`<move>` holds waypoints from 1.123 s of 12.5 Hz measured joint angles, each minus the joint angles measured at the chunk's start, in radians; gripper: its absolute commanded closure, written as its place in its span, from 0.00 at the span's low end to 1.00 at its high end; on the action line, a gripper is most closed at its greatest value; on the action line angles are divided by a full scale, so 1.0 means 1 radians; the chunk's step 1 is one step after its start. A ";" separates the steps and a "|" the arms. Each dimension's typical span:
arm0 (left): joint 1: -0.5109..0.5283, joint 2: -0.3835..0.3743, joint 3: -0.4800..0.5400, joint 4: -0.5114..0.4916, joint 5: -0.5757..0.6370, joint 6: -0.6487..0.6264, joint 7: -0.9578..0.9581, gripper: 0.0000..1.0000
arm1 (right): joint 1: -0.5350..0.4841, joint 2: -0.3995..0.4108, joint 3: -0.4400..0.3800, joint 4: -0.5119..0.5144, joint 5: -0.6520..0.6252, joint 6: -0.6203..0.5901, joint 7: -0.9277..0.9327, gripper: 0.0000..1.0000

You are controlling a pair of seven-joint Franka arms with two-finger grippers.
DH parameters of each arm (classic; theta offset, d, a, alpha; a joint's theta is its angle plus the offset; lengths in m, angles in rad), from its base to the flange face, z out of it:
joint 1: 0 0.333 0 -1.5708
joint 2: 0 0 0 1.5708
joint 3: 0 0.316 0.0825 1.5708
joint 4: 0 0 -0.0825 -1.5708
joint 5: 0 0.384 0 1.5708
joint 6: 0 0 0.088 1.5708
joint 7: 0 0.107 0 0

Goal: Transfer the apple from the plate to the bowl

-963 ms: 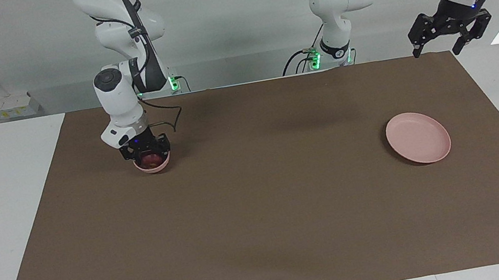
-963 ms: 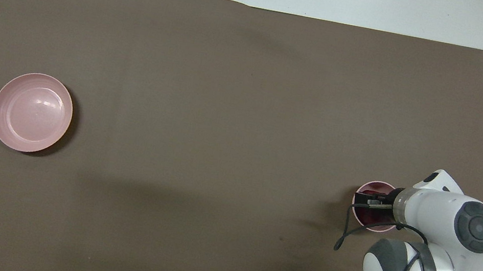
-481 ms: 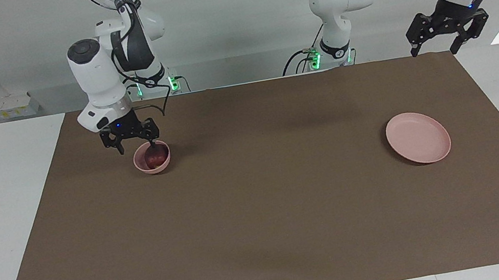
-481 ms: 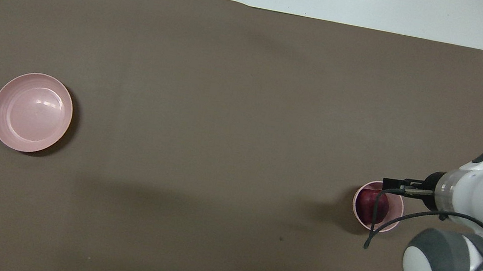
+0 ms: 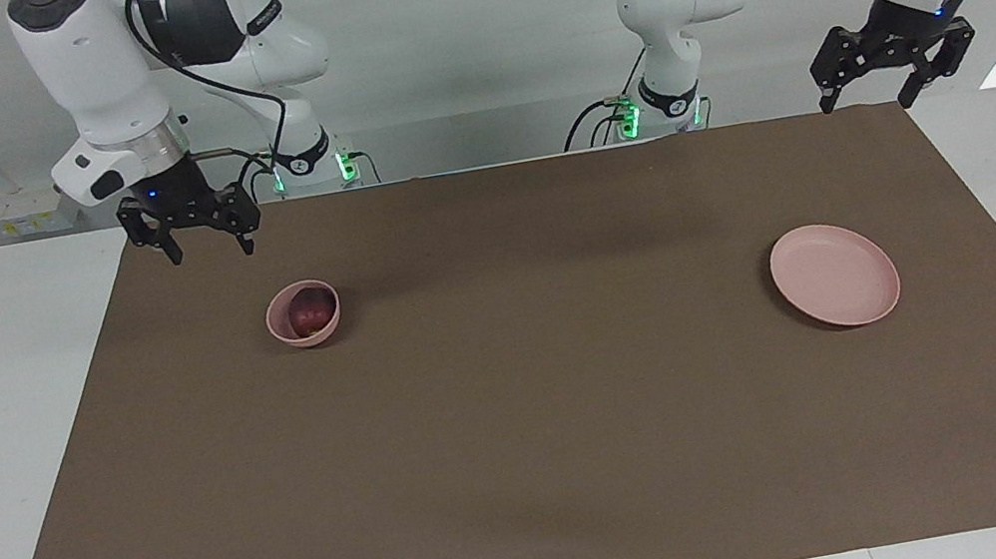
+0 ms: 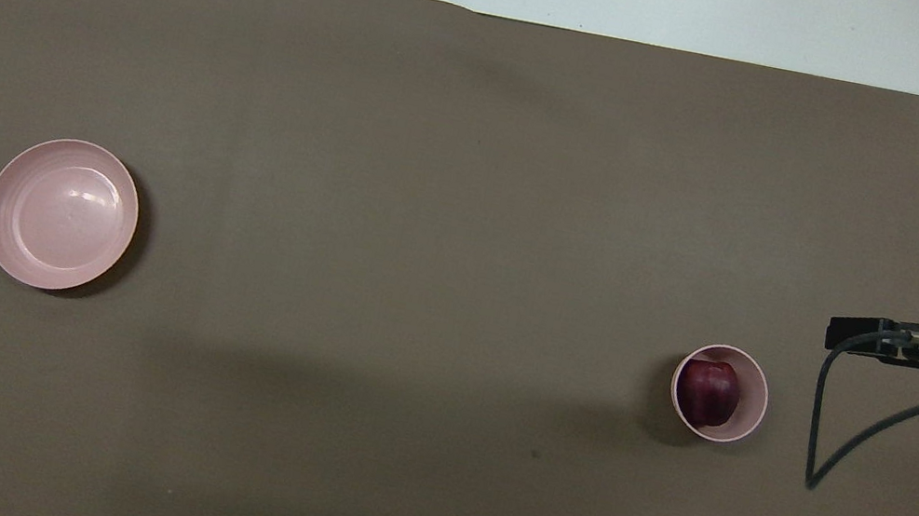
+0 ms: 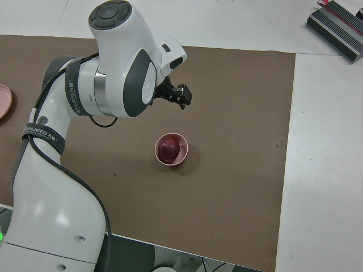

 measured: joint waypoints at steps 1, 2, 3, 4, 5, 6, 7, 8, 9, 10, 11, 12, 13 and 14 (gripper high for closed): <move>0.000 0.000 0.000 0.000 0.000 0.000 0.000 0.00 | -0.002 0.020 0.000 0.047 0.004 -0.034 0.000 0.00; 0.000 -0.001 0.000 -0.001 0.000 0.000 0.000 0.00 | -0.003 0.039 0.000 0.087 0.005 -0.061 0.001 0.00; 0.000 -0.001 0.000 -0.002 0.000 0.000 0.000 0.00 | -0.004 0.053 0.000 0.123 0.005 -0.090 0.001 0.00; 0.000 -0.002 0.000 -0.005 0.000 0.000 0.000 0.00 | -0.006 0.063 0.000 0.154 0.005 -0.119 0.001 0.00; 0.000 -0.003 0.000 -0.008 0.000 0.000 0.000 0.00 | -0.006 0.068 0.000 0.186 0.005 -0.151 0.001 0.00; 0.000 -0.004 0.000 -0.011 0.000 0.000 0.000 0.00 | -0.006 0.073 0.000 0.220 0.005 -0.189 0.001 0.00; 0.000 -0.005 0.000 -0.011 0.000 0.000 0.000 0.00 | -0.006 0.078 0.000 0.256 0.005 -0.223 0.001 0.00; 0.000 -0.006 0.000 -0.012 0.000 0.000 0.000 0.00 | -0.006 0.085 0.000 0.286 0.005 -0.248 0.001 0.00; 0.000 -0.007 0.000 -0.012 0.000 0.000 0.000 0.00 | -0.006 0.091 0.000 0.306 0.005 -0.263 0.001 0.00; 0.000 -0.008 0.000 -0.014 0.000 0.000 0.000 0.00 | -0.006 0.096 0.000 0.314 0.005 -0.265 0.001 0.00; 0.000 -0.009 0.000 -0.016 0.000 0.000 0.000 0.00 | -0.006 0.101 0.000 0.318 0.005 -0.263 0.001 0.00; 0.000 -0.009 0.000 -0.017 0.000 0.000 0.000 0.00 | -0.006 0.104 0.000 0.320 0.007 -0.260 0.001 0.00; 0.000 -0.009 0.000 -0.019 0.000 0.000 0.000 0.00 | -0.006 0.106 0.000 0.320 0.008 -0.260 0.001 0.00; 0.000 -0.010 0.000 -0.020 0.000 0.000 0.000 0.00 | -0.005 0.106 0.000 0.320 0.008 -0.260 0.001 0.00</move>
